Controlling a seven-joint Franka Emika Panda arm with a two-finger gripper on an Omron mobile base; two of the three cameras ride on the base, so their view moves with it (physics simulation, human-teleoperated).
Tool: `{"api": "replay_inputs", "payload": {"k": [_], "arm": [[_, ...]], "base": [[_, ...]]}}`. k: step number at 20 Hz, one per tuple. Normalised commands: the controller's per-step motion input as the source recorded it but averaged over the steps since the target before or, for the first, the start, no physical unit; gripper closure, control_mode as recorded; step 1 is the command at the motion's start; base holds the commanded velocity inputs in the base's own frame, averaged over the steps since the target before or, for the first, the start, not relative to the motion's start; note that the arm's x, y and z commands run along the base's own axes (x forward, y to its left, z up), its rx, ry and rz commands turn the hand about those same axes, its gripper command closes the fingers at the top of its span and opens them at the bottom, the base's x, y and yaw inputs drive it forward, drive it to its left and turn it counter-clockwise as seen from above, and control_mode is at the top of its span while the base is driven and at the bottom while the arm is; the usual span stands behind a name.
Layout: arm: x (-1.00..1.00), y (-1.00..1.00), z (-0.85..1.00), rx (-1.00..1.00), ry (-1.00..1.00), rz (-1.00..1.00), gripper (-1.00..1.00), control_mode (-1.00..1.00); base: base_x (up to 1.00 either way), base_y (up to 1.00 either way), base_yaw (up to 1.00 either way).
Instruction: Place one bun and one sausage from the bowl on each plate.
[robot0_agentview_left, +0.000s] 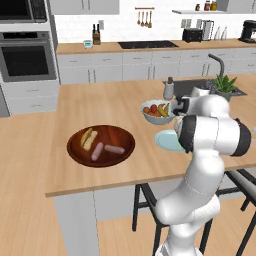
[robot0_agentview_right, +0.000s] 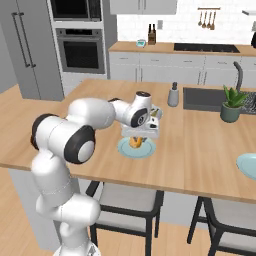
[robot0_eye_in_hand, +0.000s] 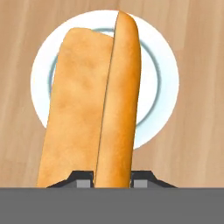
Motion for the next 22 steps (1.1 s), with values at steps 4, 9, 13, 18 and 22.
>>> {"api": "replay_inputs", "payload": {"k": [4, 9, 13, 18, 22], "arm": [[0.59, -0.21, -0.47, 0.03, 0.06, 0.0, 1.0, -1.0], [0.42, -0.02, -0.74, 0.01, 0.14, 0.0, -1.0, -1.0], [0.13, 0.0, -0.19, 0.04, 0.02, 0.0, -1.0, -1.0], [0.16, 0.0, 0.0, 0.08, 0.03, 0.01, -1.0, -1.0], [0.06, 0.46, -0.24, -0.15, 0.06, 0.0, -1.0, -1.0]], "base": [[0.0, 0.0, 0.0], [0.0, 0.0, 0.0], [0.0, 0.0, 0.0], [0.0, 0.0, 0.0], [0.0, 0.0, 0.0]]}}
